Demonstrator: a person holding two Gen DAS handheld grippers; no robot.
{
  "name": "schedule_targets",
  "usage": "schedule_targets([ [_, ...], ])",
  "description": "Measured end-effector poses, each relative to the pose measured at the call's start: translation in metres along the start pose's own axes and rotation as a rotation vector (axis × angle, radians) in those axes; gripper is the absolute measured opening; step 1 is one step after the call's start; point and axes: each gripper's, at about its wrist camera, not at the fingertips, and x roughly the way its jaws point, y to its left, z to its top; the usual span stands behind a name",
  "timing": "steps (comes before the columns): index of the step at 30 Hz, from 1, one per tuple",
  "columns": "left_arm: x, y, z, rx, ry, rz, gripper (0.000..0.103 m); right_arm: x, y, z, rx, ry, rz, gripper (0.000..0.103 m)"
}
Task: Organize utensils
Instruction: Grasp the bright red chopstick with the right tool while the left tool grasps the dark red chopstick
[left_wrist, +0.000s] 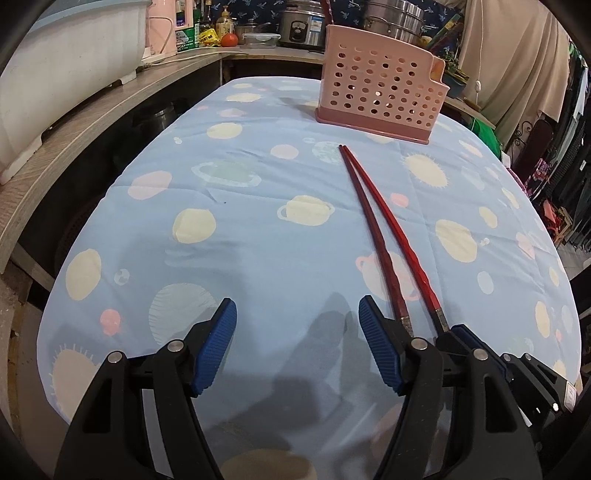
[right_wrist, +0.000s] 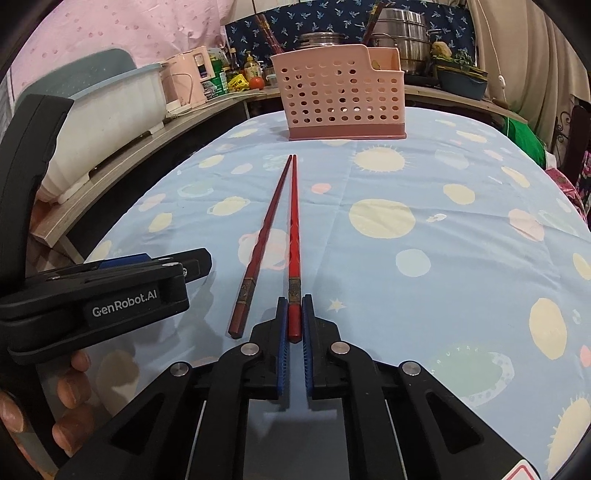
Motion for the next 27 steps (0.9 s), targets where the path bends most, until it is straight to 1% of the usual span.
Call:
schedule_targets([
  [3,-0.002,-0.006,-0.001,0.012,-0.001,-0.012,0.067,-0.003,-0.007,-0.001,0.019,-0.006,-0.011,0.006],
  [5,-0.004,-0.011,-0.002,0.021,-0.003,-0.021,0.07,-0.005,-0.012,-0.002,0.035,-0.01,-0.019,0.006],
  [7,-0.005,-0.016,-0.003,0.03,-0.005,-0.027,0.071,-0.007,-0.018,-0.003,0.053,-0.014,-0.022,0.006],
  [11,-0.004,-0.029,-0.006,0.058,0.001,-0.045,0.071,-0.009,-0.024,-0.005,0.074,-0.018,-0.013,0.006],
  [17,0.001,-0.041,-0.012,0.087,0.012,-0.042,0.071,-0.012,-0.028,-0.007,0.086,-0.023,-0.004,0.006],
  [19,0.002,-0.04,-0.012,0.087,0.01,-0.035,0.07,-0.012,-0.027,-0.007,0.088,-0.024,-0.001,0.006],
  [22,0.002,-0.041,-0.012,0.097,0.005,-0.024,0.062,-0.012,-0.027,-0.008,0.089,-0.025,0.001,0.006],
  [27,0.002,-0.043,-0.014,0.116,-0.002,-0.003,0.056,-0.013,-0.028,-0.008,0.087,-0.025,0.002,0.006],
])
